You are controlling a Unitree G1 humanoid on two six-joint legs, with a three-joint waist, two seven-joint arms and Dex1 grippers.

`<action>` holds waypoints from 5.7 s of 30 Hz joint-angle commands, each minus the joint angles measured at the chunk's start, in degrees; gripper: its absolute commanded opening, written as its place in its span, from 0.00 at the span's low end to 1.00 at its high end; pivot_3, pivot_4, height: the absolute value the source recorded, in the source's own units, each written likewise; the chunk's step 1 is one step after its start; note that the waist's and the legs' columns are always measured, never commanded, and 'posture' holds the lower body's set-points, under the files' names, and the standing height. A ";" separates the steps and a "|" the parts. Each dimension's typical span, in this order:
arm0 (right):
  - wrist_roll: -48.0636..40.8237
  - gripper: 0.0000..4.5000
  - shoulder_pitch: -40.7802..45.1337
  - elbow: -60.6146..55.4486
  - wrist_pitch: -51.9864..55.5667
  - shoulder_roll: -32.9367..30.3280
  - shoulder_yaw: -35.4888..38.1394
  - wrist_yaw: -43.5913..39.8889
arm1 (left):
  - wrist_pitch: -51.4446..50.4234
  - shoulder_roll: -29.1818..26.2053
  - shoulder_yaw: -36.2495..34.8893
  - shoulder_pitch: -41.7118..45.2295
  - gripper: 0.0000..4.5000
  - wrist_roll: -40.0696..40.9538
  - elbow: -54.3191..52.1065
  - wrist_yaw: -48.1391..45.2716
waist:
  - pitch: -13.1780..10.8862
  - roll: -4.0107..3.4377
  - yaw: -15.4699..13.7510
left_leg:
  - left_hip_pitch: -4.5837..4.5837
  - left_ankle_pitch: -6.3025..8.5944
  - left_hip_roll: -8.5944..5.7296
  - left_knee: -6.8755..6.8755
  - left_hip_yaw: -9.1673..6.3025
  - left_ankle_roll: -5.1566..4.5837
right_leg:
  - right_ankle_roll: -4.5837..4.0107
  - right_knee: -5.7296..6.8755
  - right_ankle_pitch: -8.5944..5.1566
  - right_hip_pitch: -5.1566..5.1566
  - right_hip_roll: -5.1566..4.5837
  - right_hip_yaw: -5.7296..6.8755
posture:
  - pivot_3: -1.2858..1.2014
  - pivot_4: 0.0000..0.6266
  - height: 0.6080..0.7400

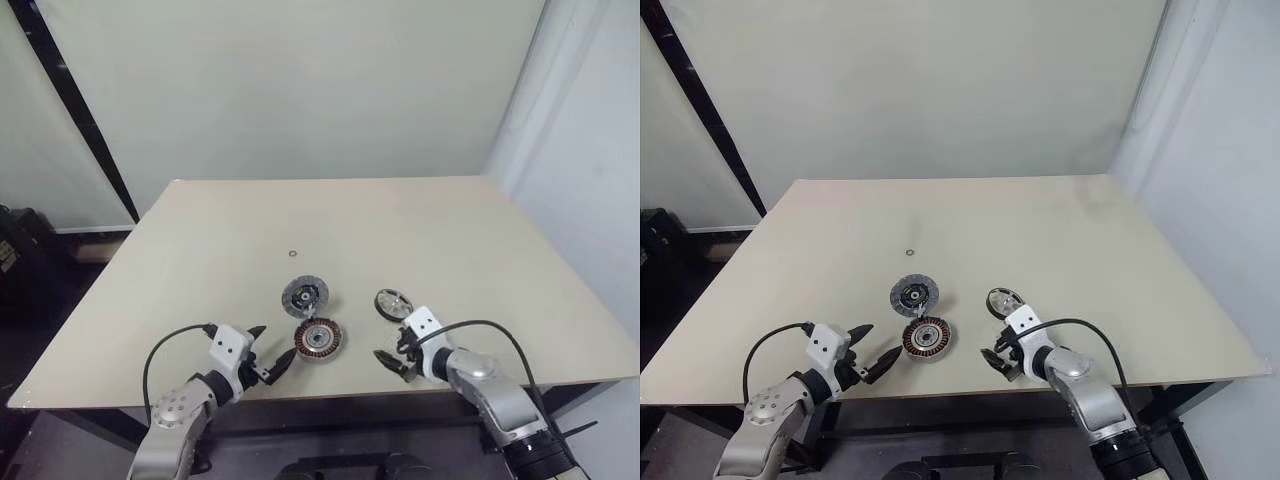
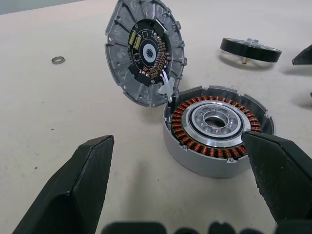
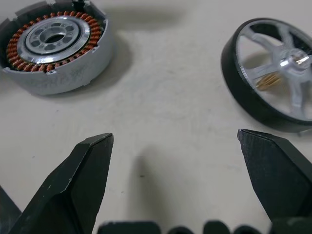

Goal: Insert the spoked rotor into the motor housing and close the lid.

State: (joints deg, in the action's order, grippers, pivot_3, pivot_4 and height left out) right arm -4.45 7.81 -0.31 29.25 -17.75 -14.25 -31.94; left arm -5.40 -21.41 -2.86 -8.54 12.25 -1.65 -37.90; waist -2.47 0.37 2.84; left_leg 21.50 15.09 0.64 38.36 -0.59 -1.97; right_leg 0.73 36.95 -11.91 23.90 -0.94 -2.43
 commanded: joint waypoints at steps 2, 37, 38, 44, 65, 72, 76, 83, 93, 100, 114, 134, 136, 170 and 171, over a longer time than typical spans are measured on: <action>-0.69 0.99 -0.07 -3.57 -0.58 0.56 0.40 0.06 | 0.63 -0.59 -0.02 -0.52 1.00 0.52 -1.87 -0.26 | 0.00 0.00 0.00 | 0.00 0.00 0.00 0.00 0.00 0.00 | 0.00 0.00 0.00 0.00 0.00 0.00 | 0.52 0.00 1.00; -4.83 0.99 -2.65 -9.66 4.34 2.08 5.65 2.36 | -0.36 0.71 3.47 1.19 1.00 0.48 -3.59 0.09 | 0.00 -0.01 -0.01 | 0.01 0.00 0.00 0.02 -0.01 0.00 | 0.00 0.00 0.00 -0.01 0.00 0.00 | 0.52 0.00 1.00; -4.97 0.99 -2.99 -10.16 4.72 1.93 5.40 2.18 | -0.35 0.66 3.54 1.22 1.00 0.49 -3.56 0.08 | 0.00 0.00 -0.01 | 0.01 0.00 0.00 0.02 -0.02 0.00 | 0.00 0.00 0.00 -0.01 0.00 0.00 | 0.52 0.00 1.00; -4.75 0.99 -4.48 -12.05 7.95 0.68 4.55 2.88 | -0.40 0.39 3.77 1.37 1.00 0.34 -3.49 -0.08 | 0.00 0.00 -0.01 | 0.01 0.00 0.01 0.03 -0.01 0.00 | 0.00 0.00 0.00 0.00 -0.01 -0.01 | 0.52 0.00 1.00; -2.81 0.99 -6.31 -13.15 8.82 -2.65 3.06 4.70 | -0.75 -0.26 4.02 2.02 1.00 0.37 -3.24 -0.64 | 0.00 0.00 -0.01 | 0.02 0.00 0.01 0.03 -0.01 0.00 | 0.00 -0.01 -0.01 0.02 -0.01 0.01 | 0.52 0.00 1.00; -1.87 0.99 -5.96 -11.11 7.69 -2.07 2.94 5.51 | -0.97 -0.48 3.97 2.05 1.00 0.43 -3.38 -0.71 | 0.00 0.00 -0.01 | 0.02 0.00 0.02 0.03 0.00 0.00 | 0.00 -0.01 -0.01 0.03 -0.01 0.00 | 0.52 0.00 1.00; -1.63 0.99 -5.48 -9.29 6.48 -1.37 2.99 6.29 | -1.03 -0.64 3.87 2.18 1.00 0.49 -3.39 -0.65 | 0.00 0.00 -0.01 | 0.02 0.00 0.02 0.03 -0.01 0.00 | 0.00 -0.01 -0.01 0.04 -0.01 0.00 | 0.52 0.00 1.00; -1.62 0.99 -4.72 -6.91 5.23 -0.29 2.99 7.15 | -1.12 -0.82 3.72 2.18 1.00 0.54 -3.46 -0.67 | 0.00 0.00 -0.01 | 0.03 0.00 0.01 0.03 0.00 0.00 | 0.00 -0.01 -0.01 0.03 -0.01 -0.01 | 0.52 0.00 1.00; -1.58 0.99 -3.75 -4.19 2.94 1.59 3.14 7.81 | -1.15 -1.04 3.58 2.53 1.00 0.56 -3.40 -0.73 | 0.00 0.00 0.00 | 0.02 0.00 0.02 0.03 -0.01 0.00 | 0.00 -0.01 -0.01 0.04 -0.01 0.00 | 0.52 0.00 1.00; -1.01 0.99 -1.98 0.79 -0.94 3.37 2.71 8.63 | -1.26 -1.24 3.63 2.70 1.00 0.61 -3.42 -0.74 | 0.00 -0.01 0.00 | 0.02 0.00 0.02 0.01 -0.01 0.00 | 0.00 -0.01 -0.01 0.04 -0.01 0.00 | 0.52 0.00 1.00; 1.51 0.56 -2.23 5.40 -4.81 5.11 1.40 8.29 | -1.24 -1.71 3.40 2.43 1.00 0.61 -3.60 -0.69 | 0.01 -0.01 0.03 | -0.02 0.00 0.05 0.01 0.00 0.00 | 0.00 0.00 -0.01 0.02 0.01 0.00 | 0.52 0.00 1.00; -0.26 0.15 2.40 -4.10 0.95 7.87 0.07 6.35 | -0.78 -4.47 2.14 1.92 1.00 0.81 -1.90 -2.78 | 0.00 -0.02 0.06 | 0.03 0.00 0.05 -0.01 -0.01 0.00 | 0.00 0.01 -0.01 0.08 0.00 0.00 | 0.52 0.00 1.00; -0.26 0.15 3.73 -4.15 2.05 8.70 -1.05 5.96 | -0.78 -4.99 2.25 1.39 1.00 1.06 -1.81 -3.53 | 0.00 -0.03 0.04 | 0.02 0.00 0.08 -0.02 0.04 0.00 | 0.00 0.02 0.00 0.12 0.01 -0.01 | 0.52 0.00 1.00; 3.06 0.15 18.12 17.69 -3.18 19.32 -9.64 0.72 | 0.59 -4.81 2.39 -4.42 1.00 0.84 -4.97 -3.97 | 0.01 -0.05 0.05 | 0.09 0.01 0.11 -0.06 0.01 0.01 | -0.01 0.11 0.03 0.28 -0.03 0.00 | 0.52 0.00 1.00; 3.15 0.15 18.15 17.94 -3.33 19.39 -9.64 0.66 | 0.57 -4.79 2.38 -4.39 1.00 0.85 -5.02 -3.91 | 0.01 -0.05 0.05 | 0.09 0.01 0.11 -0.06 0.01 0.01 | -0.01 0.11 0.03 0.28 -0.03 0.00 | 0.52 0.00 1.00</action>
State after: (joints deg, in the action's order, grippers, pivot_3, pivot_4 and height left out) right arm -1.60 24.20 18.40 27.26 1.03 -23.94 -30.94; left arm -5.87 -26.08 0.49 -13.25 12.38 -4.18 -42.18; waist -2.47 0.32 2.89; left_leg 21.58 15.09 0.75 38.29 -0.58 -1.96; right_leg 0.72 37.06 -11.88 24.18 -0.96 -2.42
